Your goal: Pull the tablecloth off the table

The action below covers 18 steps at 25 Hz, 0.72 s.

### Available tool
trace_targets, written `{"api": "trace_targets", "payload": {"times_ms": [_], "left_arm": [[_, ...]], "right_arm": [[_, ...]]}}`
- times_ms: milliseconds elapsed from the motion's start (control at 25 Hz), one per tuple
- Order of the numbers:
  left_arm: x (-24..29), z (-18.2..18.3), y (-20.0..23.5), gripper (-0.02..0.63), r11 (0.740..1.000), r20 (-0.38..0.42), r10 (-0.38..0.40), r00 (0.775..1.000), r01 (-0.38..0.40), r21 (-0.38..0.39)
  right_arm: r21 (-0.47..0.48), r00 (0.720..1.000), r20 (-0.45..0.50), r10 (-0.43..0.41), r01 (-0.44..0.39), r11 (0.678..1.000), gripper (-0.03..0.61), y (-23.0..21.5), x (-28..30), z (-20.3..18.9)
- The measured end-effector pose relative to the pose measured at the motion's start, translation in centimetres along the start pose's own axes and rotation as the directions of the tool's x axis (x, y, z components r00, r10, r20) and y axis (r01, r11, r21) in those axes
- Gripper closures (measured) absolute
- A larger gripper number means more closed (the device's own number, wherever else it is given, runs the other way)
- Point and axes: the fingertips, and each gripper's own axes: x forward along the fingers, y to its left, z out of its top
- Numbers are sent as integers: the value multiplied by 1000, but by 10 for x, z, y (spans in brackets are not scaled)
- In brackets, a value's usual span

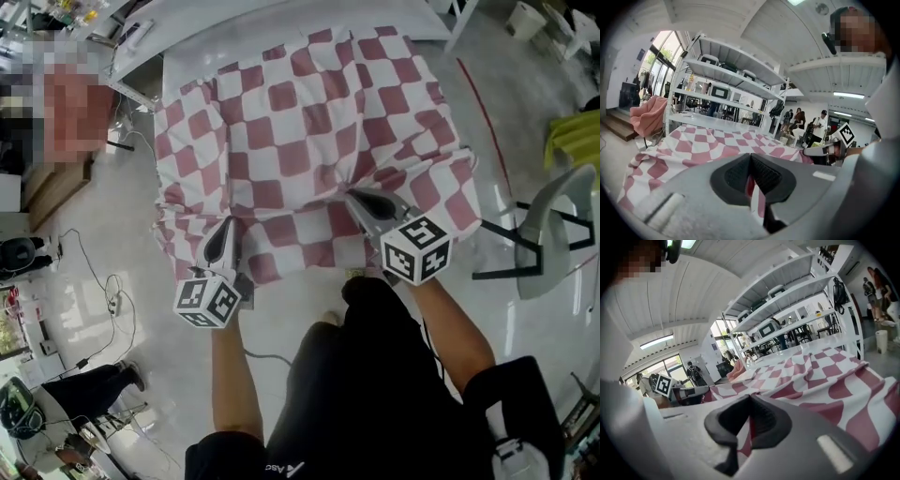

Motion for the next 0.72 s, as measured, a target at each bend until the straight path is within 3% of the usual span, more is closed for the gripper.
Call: {"api": "trace_targets", "payload": {"times_ms": [120, 320, 560, 720], "left_arm": [[-30, 16, -10, 601, 999, 86, -15, 996, 17, -29], [-108, 18, -28, 601, 998, 205, -59, 977, 62, -4], [-200, 47, -56, 601, 993, 349, -121, 929, 117, 32], [-263, 62, -80, 601, 986, 400, -165, 901, 149, 71]], "right_arm": [[8, 998, 64, 3, -4, 1000, 572, 21, -22, 11], [15, 981, 194, -14, 11, 1000, 572, 79, -75, -5], [-18, 947, 315, -65, 74, 997, 572, 148, -140, -3], [-20, 917, 390, -79, 95, 995, 572, 199, -188, 1]]}}
